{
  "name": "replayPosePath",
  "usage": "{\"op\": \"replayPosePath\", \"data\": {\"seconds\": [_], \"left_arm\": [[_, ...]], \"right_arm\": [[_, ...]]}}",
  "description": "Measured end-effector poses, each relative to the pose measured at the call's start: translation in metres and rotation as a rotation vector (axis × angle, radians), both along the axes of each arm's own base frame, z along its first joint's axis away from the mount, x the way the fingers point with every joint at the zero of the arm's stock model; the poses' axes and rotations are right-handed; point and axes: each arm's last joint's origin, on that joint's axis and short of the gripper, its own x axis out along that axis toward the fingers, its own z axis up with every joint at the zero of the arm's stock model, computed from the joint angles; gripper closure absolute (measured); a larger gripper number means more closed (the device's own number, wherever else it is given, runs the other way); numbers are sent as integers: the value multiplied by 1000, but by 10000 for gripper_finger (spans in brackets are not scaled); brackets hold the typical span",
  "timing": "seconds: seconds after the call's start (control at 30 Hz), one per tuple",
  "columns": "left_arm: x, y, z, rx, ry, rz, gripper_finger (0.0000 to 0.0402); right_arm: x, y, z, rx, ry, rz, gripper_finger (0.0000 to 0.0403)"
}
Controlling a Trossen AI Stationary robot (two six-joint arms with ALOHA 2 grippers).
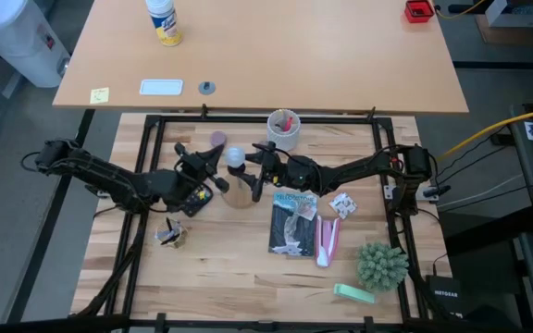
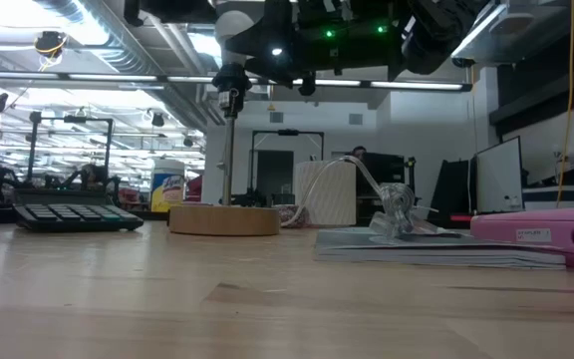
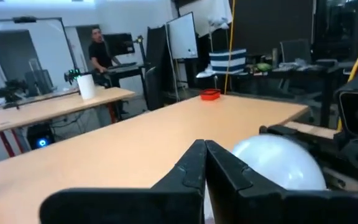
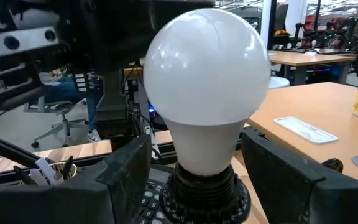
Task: Screw lightbulb
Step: Remove the lightbulb from the lamp
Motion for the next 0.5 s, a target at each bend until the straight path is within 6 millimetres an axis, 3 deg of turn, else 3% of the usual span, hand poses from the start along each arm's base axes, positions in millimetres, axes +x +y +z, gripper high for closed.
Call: {"op": "replayPosePath", "data": {"seconds": [0.5], "left_arm": [[2, -6, -7, -66, -27, -122, 400]], "right_arm": [[0, 0, 0, -2, -1, 15, 146]]}}
